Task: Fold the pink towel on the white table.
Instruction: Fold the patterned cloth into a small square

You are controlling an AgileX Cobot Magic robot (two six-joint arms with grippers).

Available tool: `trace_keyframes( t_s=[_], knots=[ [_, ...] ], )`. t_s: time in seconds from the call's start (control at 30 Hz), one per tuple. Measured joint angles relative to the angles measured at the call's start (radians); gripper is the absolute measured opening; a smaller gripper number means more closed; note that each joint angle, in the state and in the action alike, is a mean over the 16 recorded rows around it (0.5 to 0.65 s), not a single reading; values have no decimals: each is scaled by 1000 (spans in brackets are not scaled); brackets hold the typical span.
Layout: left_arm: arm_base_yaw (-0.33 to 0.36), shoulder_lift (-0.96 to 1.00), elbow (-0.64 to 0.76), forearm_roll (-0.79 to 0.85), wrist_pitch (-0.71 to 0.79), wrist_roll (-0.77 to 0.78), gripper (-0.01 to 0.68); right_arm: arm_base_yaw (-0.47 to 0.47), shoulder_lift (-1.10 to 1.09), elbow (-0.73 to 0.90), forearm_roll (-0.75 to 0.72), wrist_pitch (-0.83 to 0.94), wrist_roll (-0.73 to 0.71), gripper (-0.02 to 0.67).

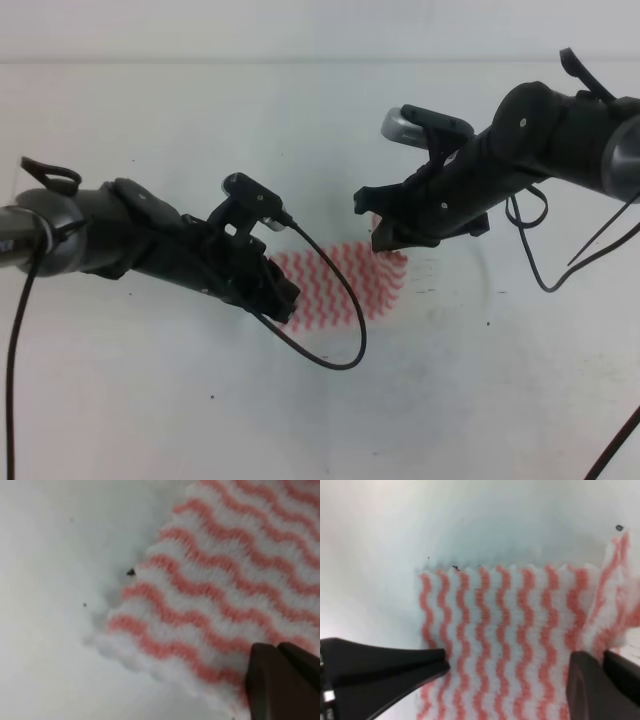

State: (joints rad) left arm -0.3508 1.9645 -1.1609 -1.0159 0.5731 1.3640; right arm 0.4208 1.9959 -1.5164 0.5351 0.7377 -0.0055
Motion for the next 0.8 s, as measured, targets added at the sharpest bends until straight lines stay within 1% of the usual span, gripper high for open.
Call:
trace_keyframes(
  t_s=[0.3,0.8],
  knots=[
    [6,-26,2,21,15,12,-5,0,-1,0,6,-4,-1,-16],
    [36,9,3,13,40,29,-5,0,-1,0,8,-4,-2,-16]
  ],
)
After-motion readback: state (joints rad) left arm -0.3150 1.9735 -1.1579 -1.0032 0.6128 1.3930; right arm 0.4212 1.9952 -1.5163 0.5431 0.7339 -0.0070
